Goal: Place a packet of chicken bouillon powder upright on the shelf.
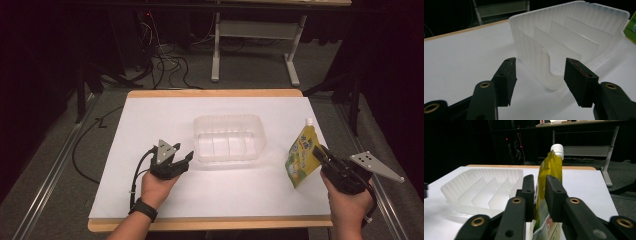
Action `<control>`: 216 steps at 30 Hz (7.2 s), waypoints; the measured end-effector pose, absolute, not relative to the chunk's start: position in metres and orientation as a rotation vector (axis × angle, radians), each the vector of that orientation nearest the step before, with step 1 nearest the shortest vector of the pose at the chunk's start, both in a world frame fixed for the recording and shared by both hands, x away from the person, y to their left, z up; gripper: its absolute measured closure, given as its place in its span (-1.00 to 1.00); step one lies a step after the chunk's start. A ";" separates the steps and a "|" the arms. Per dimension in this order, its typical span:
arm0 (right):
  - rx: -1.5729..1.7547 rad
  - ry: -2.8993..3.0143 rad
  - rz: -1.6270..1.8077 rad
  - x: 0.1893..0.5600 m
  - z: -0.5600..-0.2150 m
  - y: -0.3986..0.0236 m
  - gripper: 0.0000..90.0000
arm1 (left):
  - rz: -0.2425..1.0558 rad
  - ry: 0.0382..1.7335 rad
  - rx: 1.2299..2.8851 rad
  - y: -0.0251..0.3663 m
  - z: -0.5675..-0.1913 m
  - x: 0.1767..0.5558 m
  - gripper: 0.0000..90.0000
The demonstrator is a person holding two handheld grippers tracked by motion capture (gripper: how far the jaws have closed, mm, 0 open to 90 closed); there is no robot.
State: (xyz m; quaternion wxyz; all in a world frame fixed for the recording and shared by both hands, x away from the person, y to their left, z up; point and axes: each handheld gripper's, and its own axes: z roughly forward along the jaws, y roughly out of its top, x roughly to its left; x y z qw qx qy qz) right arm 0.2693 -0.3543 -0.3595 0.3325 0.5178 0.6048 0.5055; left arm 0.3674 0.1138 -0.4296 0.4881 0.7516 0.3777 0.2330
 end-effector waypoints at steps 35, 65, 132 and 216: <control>1.453 1.575 1.198 0.275 -0.397 -0.359 1.00 | 0.559 0.863 1.810 0.142 -0.437 0.347 -0.06; 1.198 1.563 1.479 0.276 -0.328 -0.320 1.00 | 0.553 0.872 1.797 0.158 -0.436 0.336 -0.07; 1.222 1.643 1.433 0.414 -0.356 -0.157 1.00 | 0.528 0.872 1.786 0.158 -0.437 0.337 -0.06; 1.317 2.082 1.150 0.376 -0.438 -0.159 1.00 | 0.595 1.029 1.906 0.068 -0.444 0.400 0.81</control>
